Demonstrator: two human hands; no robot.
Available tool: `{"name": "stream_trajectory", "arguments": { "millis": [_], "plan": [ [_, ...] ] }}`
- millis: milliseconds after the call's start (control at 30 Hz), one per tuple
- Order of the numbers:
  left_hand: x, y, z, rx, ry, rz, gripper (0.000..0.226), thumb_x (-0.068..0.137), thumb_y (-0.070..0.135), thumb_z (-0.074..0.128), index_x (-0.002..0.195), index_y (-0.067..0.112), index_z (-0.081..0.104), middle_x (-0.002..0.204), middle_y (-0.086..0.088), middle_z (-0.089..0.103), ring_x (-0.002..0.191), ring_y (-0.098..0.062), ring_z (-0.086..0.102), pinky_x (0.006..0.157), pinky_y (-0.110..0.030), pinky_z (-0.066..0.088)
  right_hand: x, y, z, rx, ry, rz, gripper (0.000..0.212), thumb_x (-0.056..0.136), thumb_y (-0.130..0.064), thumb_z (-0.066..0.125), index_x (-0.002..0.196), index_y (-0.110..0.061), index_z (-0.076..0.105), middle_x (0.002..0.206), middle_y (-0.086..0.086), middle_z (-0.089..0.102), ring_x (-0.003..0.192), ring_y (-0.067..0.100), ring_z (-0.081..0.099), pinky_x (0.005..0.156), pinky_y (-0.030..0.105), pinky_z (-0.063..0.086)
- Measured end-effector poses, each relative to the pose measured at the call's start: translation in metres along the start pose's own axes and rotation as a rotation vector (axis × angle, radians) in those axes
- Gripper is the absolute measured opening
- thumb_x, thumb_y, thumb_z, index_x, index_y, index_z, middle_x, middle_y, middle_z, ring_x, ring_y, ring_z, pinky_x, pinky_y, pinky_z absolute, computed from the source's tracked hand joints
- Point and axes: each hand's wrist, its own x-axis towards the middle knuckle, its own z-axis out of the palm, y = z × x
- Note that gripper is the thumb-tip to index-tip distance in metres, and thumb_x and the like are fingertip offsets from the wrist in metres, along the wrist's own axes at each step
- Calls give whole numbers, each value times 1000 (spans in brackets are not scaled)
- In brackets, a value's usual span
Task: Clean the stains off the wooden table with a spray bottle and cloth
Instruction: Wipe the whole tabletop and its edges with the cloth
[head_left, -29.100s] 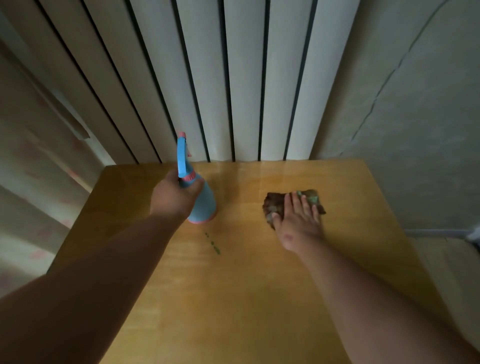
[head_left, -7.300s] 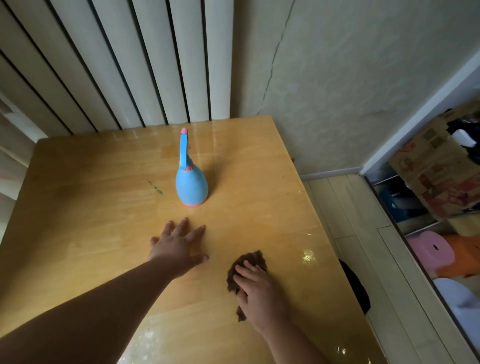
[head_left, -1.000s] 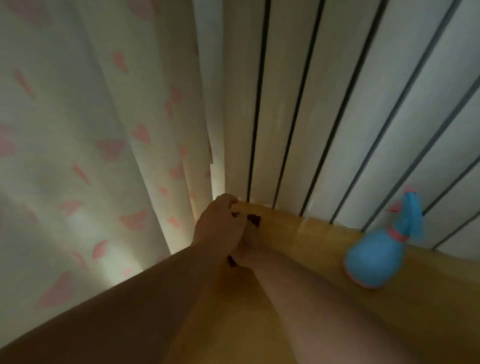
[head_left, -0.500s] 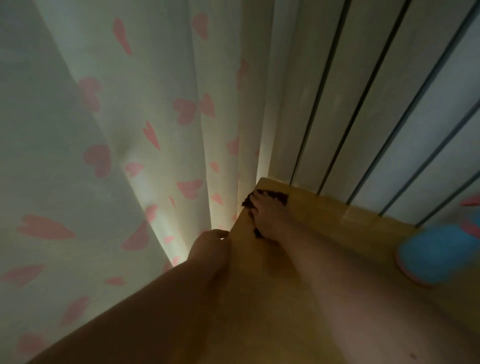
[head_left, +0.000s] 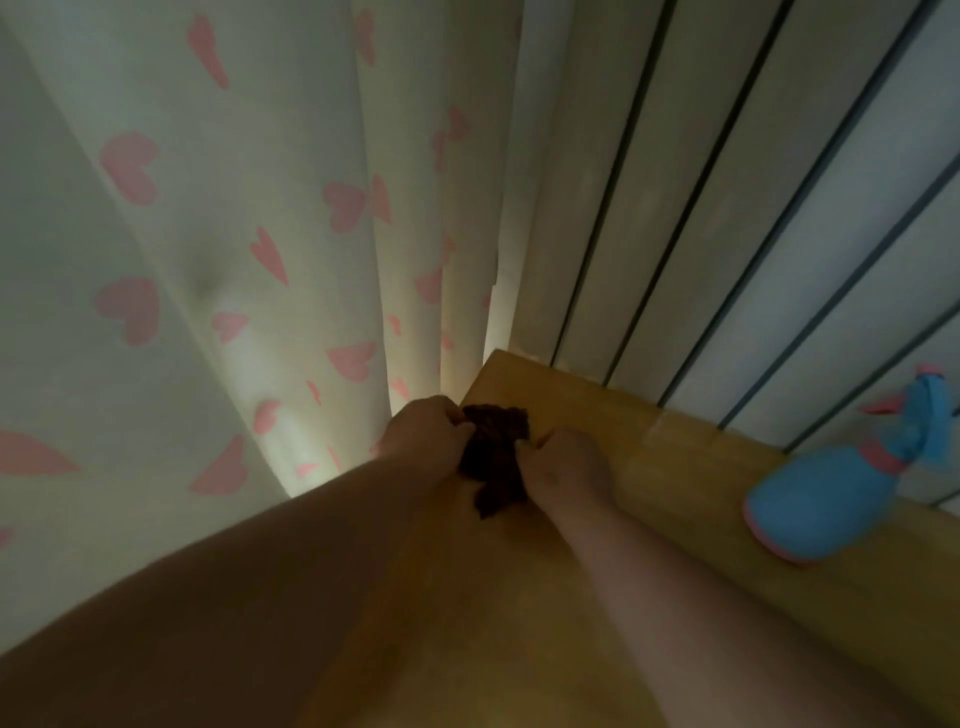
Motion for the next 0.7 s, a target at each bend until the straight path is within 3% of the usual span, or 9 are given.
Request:
{"name": "stream_trajectory", "arguments": {
  "millis": [67, 167, 267, 367, 433, 500, 567, 633, 700],
  "plan": [
    [0, 5, 7, 92, 53, -16, 28, 95, 26, 60, 121, 14, 59, 108, -3, 64, 95, -18, 62, 90, -36, 54, 2, -3, 4, -12, -121, 25, 23, 94, -33, 49, 86, -16, 63, 82, 1, 63, 70, 15, 59, 52, 26, 41],
    [1, 11, 11, -13, 81, -127, 37, 97, 24, 59, 131, 10, 49, 119, -9, 62, 104, -24, 62, 90, -33, 52, 2, -10, 4, 123, -103, 47, 20, 94, -31, 49, 92, -16, 62, 86, -1, 61, 74, 15, 59, 60, 26, 45],
    [1, 10, 14, 155, 68, -112, 27, 100, 25, 53, 122, 12, 60, 111, -6, 65, 101, -23, 63, 91, -34, 52, -9, -14, -10, 483, -91, 94, 15, 96, -32, 45, 102, -20, 52, 90, -2, 56, 75, 13, 54, 59, 26, 44],
    [-6, 9, 14, 291, 117, -24, 24, 96, 27, 53, 110, 14, 68, 100, -3, 63, 95, -22, 61, 87, -36, 53, -19, -14, -32, 711, -118, 56, 12, 96, -25, 47, 103, -20, 54, 92, 0, 57, 78, 12, 54, 57, 24, 40],
    [-9, 11, 7, -14, 148, 46, 22, 96, 26, 52, 103, 12, 67, 95, -3, 62, 89, -18, 60, 83, -35, 54, -22, -12, -50, 785, -55, 17, 9, 93, -19, 52, 100, -20, 56, 93, -1, 58, 79, 10, 54, 56, 21, 39],
    [-15, 19, -8, -553, 179, 36, 12, 97, 19, 50, 96, 13, 60, 93, -5, 60, 83, -15, 57, 76, -33, 53, -24, -6, -65, 879, 11, -3, 12, 92, -16, 54, 103, -20, 57, 98, -1, 60, 83, 10, 57, 58, 20, 41],
    [-18, 29, -25, -924, 127, -27, 6, 98, 15, 50, 97, 15, 55, 102, -9, 59, 90, -20, 60, 78, -42, 58, -23, -1, -75, 938, 35, -18, 12, 94, -15, 54, 104, -20, 57, 101, 0, 61, 86, 12, 59, 58, 19, 43],
    [-19, 39, -37, -1050, 40, -41, 5, 100, 16, 53, 102, 19, 56, 110, -11, 59, 99, -29, 64, 79, -51, 60, -21, -1, -83, 957, 12, -25, 11, 95, -17, 54, 101, -24, 59, 101, 0, 63, 89, 16, 62, 59, 24, 51],
    [-18, 49, -47, -1064, 13, -49, 8, 99, 17, 57, 104, 22, 60, 108, -12, 61, 98, -30, 66, 78, -49, 61, -18, -4, -89, 1015, -28, -3, 14, 94, -17, 57, 93, -29, 64, 102, 1, 67, 93, 22, 66, 68, 38, 60]
  ]
}}
